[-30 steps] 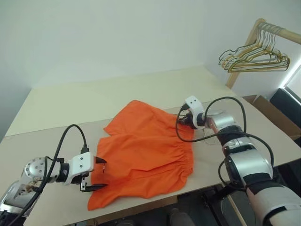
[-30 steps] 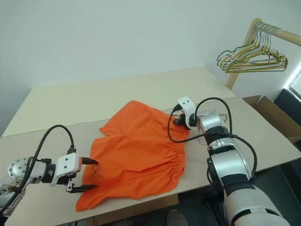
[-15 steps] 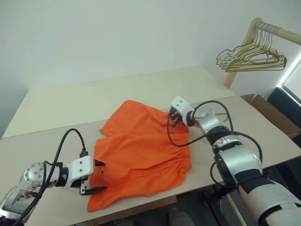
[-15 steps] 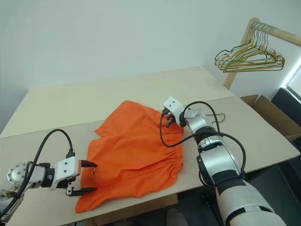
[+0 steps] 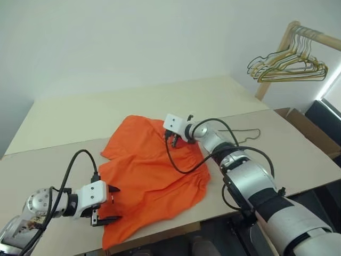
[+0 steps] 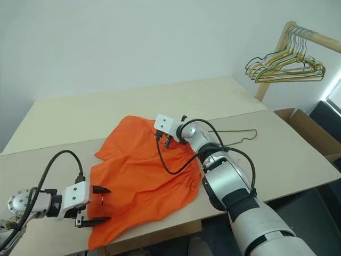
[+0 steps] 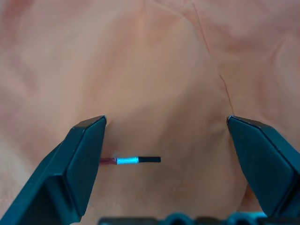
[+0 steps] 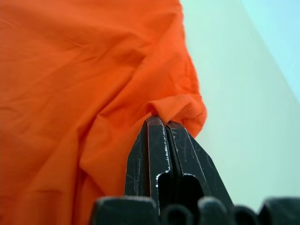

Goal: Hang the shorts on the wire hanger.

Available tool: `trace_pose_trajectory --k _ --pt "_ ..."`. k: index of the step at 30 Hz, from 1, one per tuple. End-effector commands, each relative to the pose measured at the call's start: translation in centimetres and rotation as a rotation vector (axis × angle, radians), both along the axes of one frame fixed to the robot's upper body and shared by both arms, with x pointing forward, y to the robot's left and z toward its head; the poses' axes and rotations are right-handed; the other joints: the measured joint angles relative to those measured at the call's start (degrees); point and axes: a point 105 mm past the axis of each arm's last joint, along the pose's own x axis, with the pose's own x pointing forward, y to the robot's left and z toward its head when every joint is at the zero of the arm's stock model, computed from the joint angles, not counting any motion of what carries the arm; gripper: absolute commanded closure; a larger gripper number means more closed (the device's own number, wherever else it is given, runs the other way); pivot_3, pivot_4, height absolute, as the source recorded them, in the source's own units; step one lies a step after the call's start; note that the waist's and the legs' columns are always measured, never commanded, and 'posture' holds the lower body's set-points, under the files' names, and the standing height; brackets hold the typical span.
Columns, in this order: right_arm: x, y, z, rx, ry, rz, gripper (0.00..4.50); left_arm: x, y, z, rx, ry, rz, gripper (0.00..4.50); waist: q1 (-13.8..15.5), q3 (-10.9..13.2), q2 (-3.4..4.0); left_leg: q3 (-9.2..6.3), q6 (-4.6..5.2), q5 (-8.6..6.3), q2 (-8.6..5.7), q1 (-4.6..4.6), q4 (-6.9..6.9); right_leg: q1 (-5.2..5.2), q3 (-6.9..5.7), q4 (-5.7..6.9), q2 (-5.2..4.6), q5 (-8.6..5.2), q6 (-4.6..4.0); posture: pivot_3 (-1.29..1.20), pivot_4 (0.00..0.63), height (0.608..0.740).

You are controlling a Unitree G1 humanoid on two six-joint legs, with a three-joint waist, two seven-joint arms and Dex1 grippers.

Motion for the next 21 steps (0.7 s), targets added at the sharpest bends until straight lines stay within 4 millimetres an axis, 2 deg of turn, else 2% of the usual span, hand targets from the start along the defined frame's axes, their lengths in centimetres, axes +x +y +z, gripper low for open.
trace_pose_trajectory --k 1,5,8,12,16,19,21 --pt "0.9 -0.5 1.6 -0.020 -0.080 -0.047 4.47 0.4 -0.4 1.0 0.005 -0.051 -0.008 0.00 0.1 0.0 0.01 0.00 -0.01 0.01 0.00 0.01 0.00 0.00 0.00 0.00 0.00 0.00 0.00 0.04 0.000 0.740" --pt "1.2 -1.6 1.5 -0.022 -0.064 -0.087 4.47 0.3 -0.6 0.8 0.009 -0.046 -0.017 0.00 -0.1 0.0 0.01 0.01 -0.03 0.02 0.00 0.02 -0.01 0.00 0.02 0.00 0.01 0.00 0.00 0.02 0.000 0.740" --pt "1.1 -1.9 1.4 -0.023 -0.049 -0.071 3.85 0.6 -0.7 0.8 0.012 -0.048 -0.023 0.00 -0.4 0.0 0.01 0.01 -0.02 0.01 0.00 0.02 -0.01 0.01 0.02 0.00 0.01 0.00 0.00 0.01 0.000 0.740" --pt "1.6 -2.3 2.5 0.039 -0.072 -0.107 2.61 1.1 -0.5 0.9 0.020 -0.056 -0.030 0.00 -0.5 0.0 0.00 0.02 -0.02 0.01 0.02 0.04 -0.01 0.01 0.03 -0.01 0.02 0.00 0.00 0.01 0.000 0.740" --pt "2.7 -3.9 5.8 0.236 -0.105 -0.209 1.16 1.3 -0.5 1.1 0.021 -0.061 -0.032 0.00 -0.6 0.0 0.00 0.01 -0.02 0.01 0.02 0.04 -0.02 0.02 0.04 -0.01 0.02 0.00 0.00 0.00 0.000 0.740" --pt "3.2 -6.4 8.2 0.445 -0.043 -0.258 0.15 1.2 -0.6 1.3 0.015 -0.063 -0.037 0.00 -0.5 0.0 0.00 0.01 -0.01 0.01 0.04 0.02 -0.02 0.02 0.03 -0.01 0.02 0.00 0.00 0.00 0.000 0.740" --pt "3.0 -8.4 8.6 0.459 -0.015 -0.243 0.03 1.3 -0.8 1.6 0.006 -0.076 -0.043 0.00 -0.3 0.0 0.00 -0.02 0.01 -0.01 0.04 0.01 -0.01 0.06 0.00 -0.05 0.00 0.00 0.00 -0.01 0.000 0.740"
